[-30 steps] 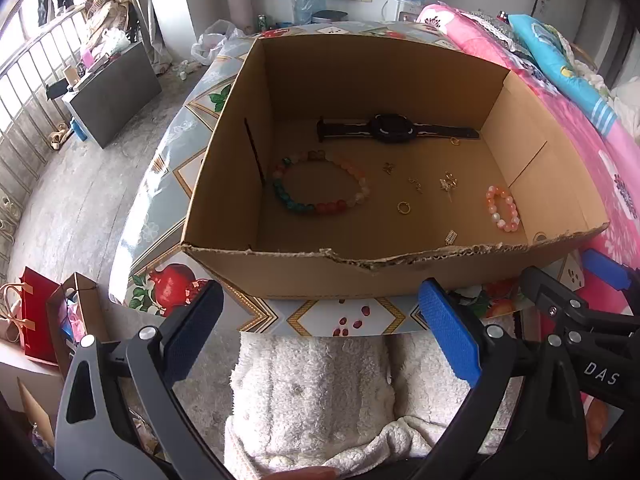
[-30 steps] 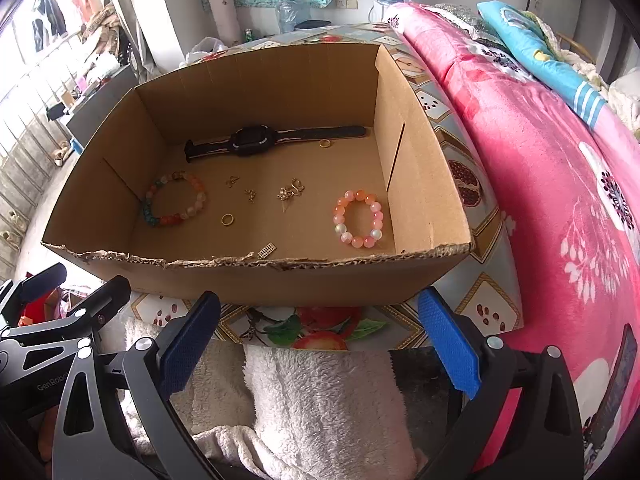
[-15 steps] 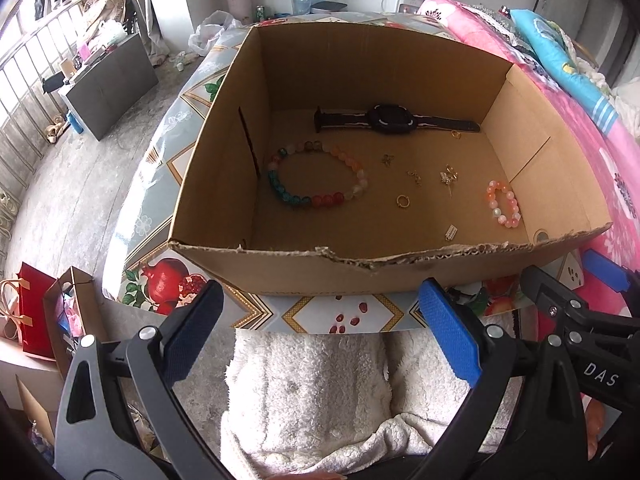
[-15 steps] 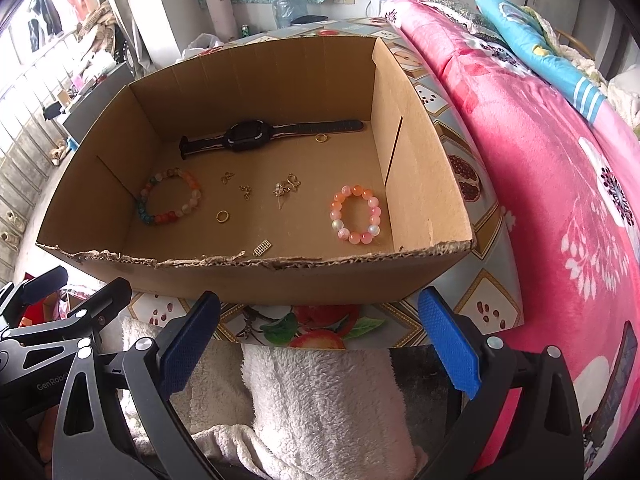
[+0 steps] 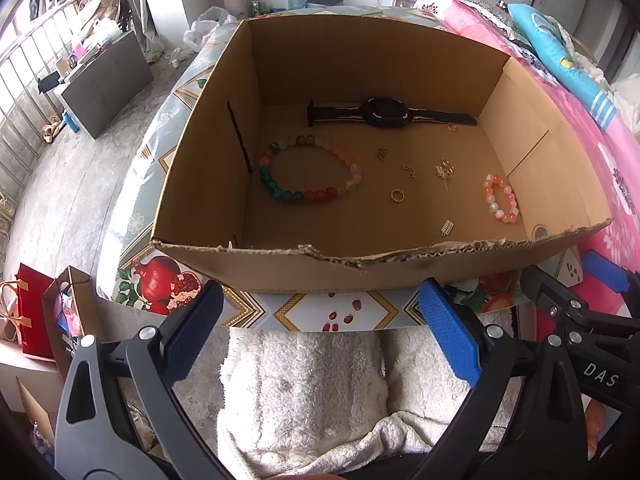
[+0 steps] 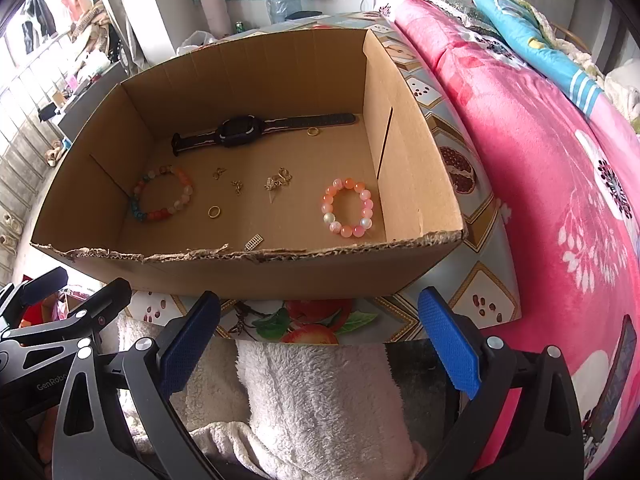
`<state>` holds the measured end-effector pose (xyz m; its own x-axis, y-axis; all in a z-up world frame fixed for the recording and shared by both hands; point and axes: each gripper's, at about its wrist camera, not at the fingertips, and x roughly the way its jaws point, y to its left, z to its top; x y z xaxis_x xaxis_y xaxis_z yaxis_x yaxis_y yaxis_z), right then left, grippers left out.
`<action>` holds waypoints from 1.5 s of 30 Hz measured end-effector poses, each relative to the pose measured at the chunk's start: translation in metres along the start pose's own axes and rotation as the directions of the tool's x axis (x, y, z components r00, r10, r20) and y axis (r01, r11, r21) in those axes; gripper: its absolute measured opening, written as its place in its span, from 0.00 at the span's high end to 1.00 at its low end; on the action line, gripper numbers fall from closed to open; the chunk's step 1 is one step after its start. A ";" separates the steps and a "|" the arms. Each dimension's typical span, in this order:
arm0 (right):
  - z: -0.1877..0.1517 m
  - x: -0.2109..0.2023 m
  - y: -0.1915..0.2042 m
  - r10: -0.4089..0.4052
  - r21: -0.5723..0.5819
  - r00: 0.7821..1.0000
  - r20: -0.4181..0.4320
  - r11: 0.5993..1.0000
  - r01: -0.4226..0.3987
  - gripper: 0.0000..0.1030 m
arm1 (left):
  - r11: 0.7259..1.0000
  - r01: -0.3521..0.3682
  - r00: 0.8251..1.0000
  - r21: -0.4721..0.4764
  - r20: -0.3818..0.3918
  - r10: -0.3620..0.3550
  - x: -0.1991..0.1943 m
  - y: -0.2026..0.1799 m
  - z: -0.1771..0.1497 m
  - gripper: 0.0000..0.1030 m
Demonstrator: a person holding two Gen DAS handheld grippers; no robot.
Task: Organize jewelry
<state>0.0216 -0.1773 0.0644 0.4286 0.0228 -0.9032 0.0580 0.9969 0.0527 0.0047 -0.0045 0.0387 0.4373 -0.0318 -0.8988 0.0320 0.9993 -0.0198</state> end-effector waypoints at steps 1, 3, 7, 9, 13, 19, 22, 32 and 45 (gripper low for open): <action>0.000 0.000 0.000 0.000 0.000 1.000 0.000 1.000 0.000 0.06 | 1.000 0.000 1.000 0.000 -0.001 0.000 0.000 0.000 0.000 0.08; 0.000 0.000 0.000 -0.001 -0.001 1.000 0.001 1.000 0.001 0.06 | 1.000 0.001 1.000 -0.001 -0.003 -0.001 0.001 0.000 0.000 0.08; 0.000 0.000 0.001 -0.002 -0.003 1.000 0.003 1.000 0.002 0.06 | 1.000 0.000 1.000 0.000 -0.001 0.000 0.000 0.000 0.000 0.08; 0.000 0.000 0.001 -0.003 -0.003 1.000 0.003 1.000 0.003 0.06 | 1.000 0.000 1.000 -0.001 0.000 0.000 0.000 0.000 0.001 0.08; 0.002 -0.001 0.001 -0.004 -0.003 1.000 0.005 1.000 0.004 0.06 | 1.000 0.001 1.000 0.000 0.001 -0.001 0.000 0.000 0.001 0.08; 0.003 -0.002 0.001 -0.004 -0.004 1.000 0.003 1.000 0.004 0.06 | 1.000 0.001 1.000 -0.001 -0.003 -0.001 0.000 0.001 0.002 0.08; 0.003 -0.002 0.001 -0.004 -0.004 1.000 0.004 1.000 0.004 0.06 | 1.000 0.001 1.000 -0.001 -0.002 -0.001 0.000 0.001 0.002 0.08; 0.006 -0.002 0.002 -0.005 -0.003 1.000 0.001 1.000 0.005 0.06 | 1.000 0.001 1.000 -0.002 -0.005 -0.001 -0.001 0.001 0.005 0.08; 0.007 -0.002 0.002 -0.006 -0.004 1.000 0.001 1.000 0.006 0.06 | 1.000 0.002 1.000 -0.004 -0.005 -0.002 -0.001 0.001 0.004 0.08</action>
<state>0.0269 -0.1755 0.0688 0.4292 0.0171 -0.9030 0.0569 0.9973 0.0459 0.0081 -0.0031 0.0414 0.4327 -0.0333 -0.9009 0.0295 0.9993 -0.0227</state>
